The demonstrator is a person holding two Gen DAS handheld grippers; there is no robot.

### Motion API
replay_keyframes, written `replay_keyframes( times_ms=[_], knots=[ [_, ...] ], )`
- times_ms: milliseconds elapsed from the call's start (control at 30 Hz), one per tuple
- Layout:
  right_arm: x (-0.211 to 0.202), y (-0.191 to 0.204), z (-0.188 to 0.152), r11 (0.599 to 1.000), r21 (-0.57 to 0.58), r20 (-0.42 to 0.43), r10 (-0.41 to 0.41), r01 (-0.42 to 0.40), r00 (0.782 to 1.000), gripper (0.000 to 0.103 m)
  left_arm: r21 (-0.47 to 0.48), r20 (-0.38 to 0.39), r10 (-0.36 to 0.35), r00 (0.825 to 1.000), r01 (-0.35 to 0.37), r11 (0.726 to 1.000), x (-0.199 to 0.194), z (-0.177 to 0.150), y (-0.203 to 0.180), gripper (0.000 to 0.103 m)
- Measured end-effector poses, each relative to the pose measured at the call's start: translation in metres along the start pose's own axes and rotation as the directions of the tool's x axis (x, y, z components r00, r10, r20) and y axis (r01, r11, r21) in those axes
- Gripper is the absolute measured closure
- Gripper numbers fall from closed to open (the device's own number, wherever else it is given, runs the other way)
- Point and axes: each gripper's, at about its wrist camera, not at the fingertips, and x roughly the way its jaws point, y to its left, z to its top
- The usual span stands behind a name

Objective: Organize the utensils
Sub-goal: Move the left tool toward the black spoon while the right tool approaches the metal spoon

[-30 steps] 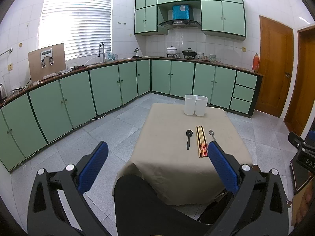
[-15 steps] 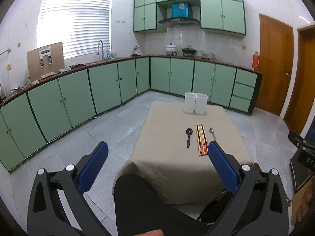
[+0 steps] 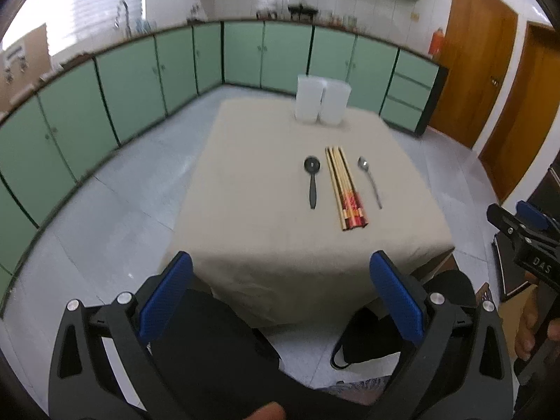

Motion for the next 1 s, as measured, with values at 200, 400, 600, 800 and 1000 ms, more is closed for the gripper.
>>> replay_keyframes(
  times_ms=[200,400,600,800,1000],
  knots=[
    [0.098,0.001,0.001,1.0,-0.018,-0.119,0.012,-0.014,0.993,0.026,0.022,-0.12,-0.004,0.993,0.007,1.0,0.099,0.018,0.003,0.005],
    [0.186,-0.004,-0.01,0.999,-0.005,-0.224,0.049,-0.052,0.973,0.036,-0.029,-0.187,-0.063,0.98,0.058,0.998,0.182,0.034,0.001,0.005],
    [0.23,-0.013,-0.018,0.996,0.051,-0.214,0.084,-0.075,0.973,0.037,-0.031,-0.253,-0.04,0.967,0.033,0.999,0.242,0.043,-0.008,0.005],
    [0.248,-0.015,-0.019,0.997,-0.008,-0.223,0.07,-0.074,0.972,0.036,0.134,-0.208,0.056,0.976,-0.028,0.991,0.264,0.043,-0.039,0.004],
    [0.253,-0.017,-0.018,0.997,-0.036,-0.194,0.061,-0.069,0.979,0.028,0.095,-0.127,0.073,0.989,-0.062,0.994,0.268,0.044,-0.04,0.004]
  ],
)
